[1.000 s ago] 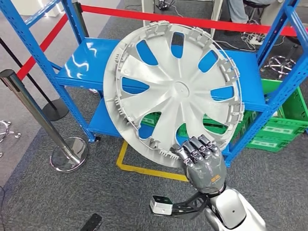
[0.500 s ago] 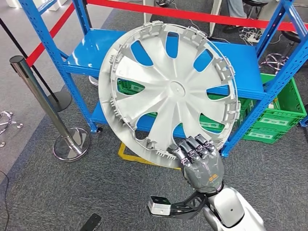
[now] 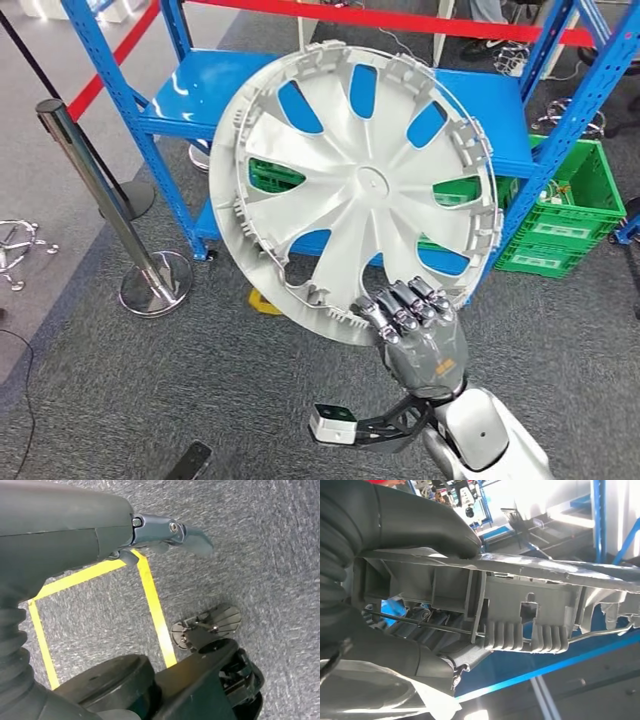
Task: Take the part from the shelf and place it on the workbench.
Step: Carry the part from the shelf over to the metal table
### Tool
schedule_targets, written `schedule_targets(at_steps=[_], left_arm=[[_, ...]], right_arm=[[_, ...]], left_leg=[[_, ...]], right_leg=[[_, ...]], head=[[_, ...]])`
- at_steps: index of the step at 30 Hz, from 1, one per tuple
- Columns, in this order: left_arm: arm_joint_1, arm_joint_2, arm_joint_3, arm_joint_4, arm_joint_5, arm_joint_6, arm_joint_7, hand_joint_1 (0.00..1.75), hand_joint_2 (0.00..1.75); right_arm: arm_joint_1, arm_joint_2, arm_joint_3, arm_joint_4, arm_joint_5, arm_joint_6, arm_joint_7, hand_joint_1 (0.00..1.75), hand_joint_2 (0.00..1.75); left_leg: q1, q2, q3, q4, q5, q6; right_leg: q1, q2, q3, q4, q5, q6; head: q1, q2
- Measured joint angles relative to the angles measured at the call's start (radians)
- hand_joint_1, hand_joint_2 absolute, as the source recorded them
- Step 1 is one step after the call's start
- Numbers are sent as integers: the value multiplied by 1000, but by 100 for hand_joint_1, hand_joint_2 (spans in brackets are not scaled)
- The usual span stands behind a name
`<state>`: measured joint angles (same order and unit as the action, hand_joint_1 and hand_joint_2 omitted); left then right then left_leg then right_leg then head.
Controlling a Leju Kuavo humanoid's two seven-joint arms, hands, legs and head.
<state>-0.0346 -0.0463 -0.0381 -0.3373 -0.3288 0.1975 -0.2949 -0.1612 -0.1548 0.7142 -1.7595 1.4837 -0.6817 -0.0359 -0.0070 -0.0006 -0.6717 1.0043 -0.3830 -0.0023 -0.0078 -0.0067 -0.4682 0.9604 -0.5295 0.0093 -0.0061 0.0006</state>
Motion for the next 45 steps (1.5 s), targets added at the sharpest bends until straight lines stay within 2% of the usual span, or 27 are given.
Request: schedule_targets(at_steps=[2,4,5,6,8,10,11,14,16,18,19,20,22,24,26,27,29,30,32,34,35,37,38,39,41,42,45], left_arm=[[2,0,0,1,0,0,0,0,175],[2,-1,0,1,0,-2,0,0,175],[2,-2,0,1,0,-2,0,0,175],[1,-2,0,1,0,-3,0,0,175],[-1,-2,0,1,0,-4,0,0,175],[-5,-2,0,1,0,-4,0,0,175],[-6,-2,0,1,0,-4,0,0,175],[-6,-3,0,2,0,-4,-2,0,175],[-5,-4,0,2,0,-5,-2,0,175],[-6,-3,0,2,1,-5,-2,0,175],[-6,-3,0,2,1,-5,-2,0,175],[-6,-3,0,2,1,-5,-2,0,175],[-5,-4,0,2,1,-6,-2,0,175],[-5,-4,0,2,1,-6,-2,0,175],[-6,-5,0,2,1,-7,-3,0,175],[-6,-5,1,2,1,-7,-4,0,175],[-4,-3,2,3,1,-10,-6,0,175],[-3,-2,3,3,1,-11,-7,0,175],[0,-1,4,5,1,-14,-10,0,175],[0,-3,4,5,1,-18,-14,0,175],[0,-3,5,5,1,-20,-15,0,175],[-1,-4,5,5,1,-23,-17,0,175],[-2,-4,5,5,1,-24,-18,0,175],[-3,-3,6,5,1,-25,-19,0,175],[-7,-1,6,5,1,-25,-23,0,175],[-9,0,6,5,1,-26,-25,0,175],[-9,-1,6,5,0,-27,-28,0,175]], right_arm=[[-2,0,0,1,1,0,1,175,175],[-2,0,0,2,2,0,2,175,175],[-2,0,0,3,3,0,3,175,175],[-2,0,0,4,3,0,3,175,175],[-2,0,0,4,4,0,3,175,175],[-2,0,0,4,4,0,3,175,175],[-3,0,0,4,4,0,4,175,175],[-7,0,1,4,5,0,4,175,175],[-7,0,1,4,5,0,4,175,175],[-7,0,2,4,5,0,5,175,175],[-7,0,2,5,5,0,5,175,175],[-7,0,3,5,5,0,6,175,175],[-7,0,4,7,3,0,7,175,175],[-9,0,4,7,2,0,8,175,175],[-13,0,5,8,1,0,9,175,175],[-15,0,5,8,1,0,10,175,175],[-17,0,6,9,-1,0,12,175,175],[-18,0,6,10,-2,0,13,175,175],[-20,0,7,11,-4,0,15,175,175],[-22,0,9,12,-5,0,16,175,175],[-23,0,9,13,-5,0,17,175,175],[-25,0,10,14,-7,0,17,175,175],[-26,0,11,15,-7,0,17,175,175],[-26,0,12,15,-7,0,18,175,175],[-27,0,13,15,-8,0,18,175,175],[-28,0,14,15,-9,0,19,175,175],[-31,-1,15,15,-10,0,20,175,175]], left_leg=[[5,-2,-26,94,-97,-12],[11,-2,-49,231,-177,-20],[13,-2,-48,277,-185,-23],[16,-2,-34,290,-171,-25],[19,-2,43,213,-122,-25],[17,-2,141,75,-124,-17],[15,-3,170,26,-133,-13],[10,-1,169,-13,-122,4],[13,4,146,-21,-96,20],[14,6,115,-22,-69,29],[13,6,98,-22,-56,31],[12,7,81,-21,-42,31],[12,7,48,-19,-16,28],[11,6,18,-16,8,20],[8,5,1,-11,32,12],[7,5,-3,-11,44,7],[9,4,-9,-15,63,-2],[10,3,-14,-9,49,-8],[13,2,-31,57,-40,-18],[15,2,-49,184,-145,-25],[15,2,-51,240,-165,-27],[15,2,-23,278,-137,-24],[14,2,13,248,-111,-19],[13,1,61,190,-100,-11],[8,-1,153,54,-122,4],[4,-1,177,9,-137,9],[2,2,177,-26,-122,21]], right_leg=[[-2,-4,-25,2,23,-15],[-1,-5,-58,12,44,-19],[-1,-6,-77,20,53,-19],[-1,-6,-96,28,61,-18],[-1,-6,-133,45,76,-13],[1,-6,-157,56,90,-4],[1,-6,-162,57,99,2],[-2,-6,-174,51,123,22],[-3,-1,-197,87,70,30],[-4,2,-227,198,-37,34],[-4,3,-237,265,-75,36],[-4,3,-238,318,-88,37],[-4,3,-202,337,-45,38],[-4,3,-100,224,-1,36],[-2,4,12,67,-23,30],[0,5,38,22,-39,28],[1,5,29,7,-35,16],[0,3,18,8,-25,7],[-2,0,-5,10,0,-10],[0,-1,-34,14,27,-18],[1,-1,-53,19,39,-18],[4,-2,-96,34,61,-17],[5,-1,-116,42,70,-16],[6,-1,-133,48,78,-15],[9,-1,-152,53,94,-7],[8,-2,-157,53,103,-2],[4,-2,-170,50,119,16]], head=[[-2,0],[-4,0],[-4,0],[-4,0],[-4,0],[-4,0],[-3,0],[-5,0],[-2,0],[1,0],[2,0],[2,0],[2,0],[2,0],[2,0],[2,0],[2,0],[2,0],[-2,0],[-6,0],[-6,0],[-7,0],[-7,0],[-7,0],[-6,0],[-6,0],[-6,0]])
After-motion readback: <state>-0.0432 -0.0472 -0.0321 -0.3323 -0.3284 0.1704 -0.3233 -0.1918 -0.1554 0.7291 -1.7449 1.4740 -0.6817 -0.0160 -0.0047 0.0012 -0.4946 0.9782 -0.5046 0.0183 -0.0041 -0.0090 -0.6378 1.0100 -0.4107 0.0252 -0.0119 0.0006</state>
